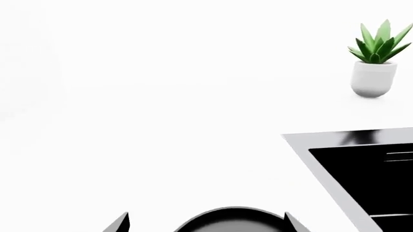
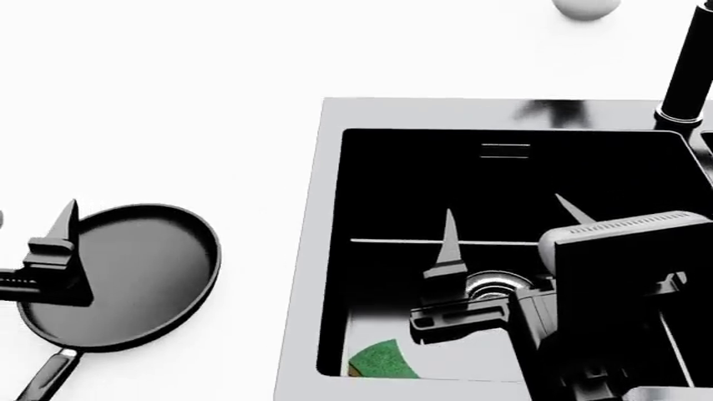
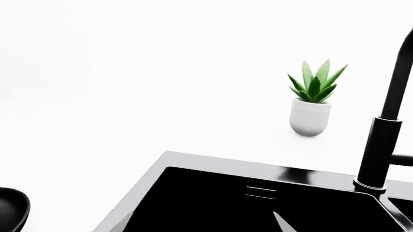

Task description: Pick the pan and sponge and place them into the sink. Then turn on the water.

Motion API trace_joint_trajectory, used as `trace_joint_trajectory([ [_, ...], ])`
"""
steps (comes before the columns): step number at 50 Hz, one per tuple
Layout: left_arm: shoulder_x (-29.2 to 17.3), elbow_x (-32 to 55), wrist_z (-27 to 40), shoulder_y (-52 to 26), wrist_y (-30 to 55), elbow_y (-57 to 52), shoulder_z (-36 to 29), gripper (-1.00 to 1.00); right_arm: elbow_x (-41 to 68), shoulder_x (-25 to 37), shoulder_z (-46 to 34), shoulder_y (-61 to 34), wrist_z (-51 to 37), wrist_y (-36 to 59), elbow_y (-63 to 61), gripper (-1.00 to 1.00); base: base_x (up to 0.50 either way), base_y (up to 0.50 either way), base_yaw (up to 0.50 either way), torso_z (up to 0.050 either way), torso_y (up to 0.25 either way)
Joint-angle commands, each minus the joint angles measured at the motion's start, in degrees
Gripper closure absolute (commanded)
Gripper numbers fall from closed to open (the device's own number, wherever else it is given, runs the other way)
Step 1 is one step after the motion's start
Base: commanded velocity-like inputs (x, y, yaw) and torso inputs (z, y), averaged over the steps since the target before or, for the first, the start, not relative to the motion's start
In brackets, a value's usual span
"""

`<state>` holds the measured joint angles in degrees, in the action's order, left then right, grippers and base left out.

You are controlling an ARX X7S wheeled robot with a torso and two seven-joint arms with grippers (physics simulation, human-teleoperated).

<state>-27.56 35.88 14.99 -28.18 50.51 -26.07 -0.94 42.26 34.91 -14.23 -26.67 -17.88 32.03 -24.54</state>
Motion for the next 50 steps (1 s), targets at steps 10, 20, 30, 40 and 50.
trace_joint_trajectory([
  [10, -0.18, 0.42, -0.05, 0.36, 0.10, -0.25, -0.58, -1.00, -0.57, 0.26, 0.08, 0.72, -0.67, -0.41, 0.05, -1.00, 0.10, 0.19, 0.00, 0.000, 0.000],
  [20, -0.08, 8.48, 1.85, -0.99, 8.97, -3.40, 3.07, -1.00, 0.42, -0.66, 0.77, 0.93, -0.82, -0.87, 1.32, -1.00, 0.00, 0.00, 0.00, 0.000, 0.000],
  [30, -0.28, 21.99, 9.00, -7.46, 26.52, -7.38, 8.44, -1.00, 0.69, -0.05, 1.11, 1.09, -2.17, 0.29, 0.78, -1.00, 0.00, 0.00, 0.00, 0.000, 0.000],
  [40, -1.77, 37.96, 15.31, -8.52, 38.38, -10.47, 14.13, -1.00, 0.62, -0.04, 0.75, 1.04, -2.42, 0.70, 1.00, -1.00, 0.00, 0.00, 0.00, 0.000, 0.000],
  [50, -1.96, 39.87, 19.13, -5.77, 36.22, -11.35, 11.63, -1.00, 0.99, 0.39, 1.76, 2.06, -3.19, 0.44, 0.81, -1.00, 0.00, 0.00, 0.00, 0.000, 0.000],
])
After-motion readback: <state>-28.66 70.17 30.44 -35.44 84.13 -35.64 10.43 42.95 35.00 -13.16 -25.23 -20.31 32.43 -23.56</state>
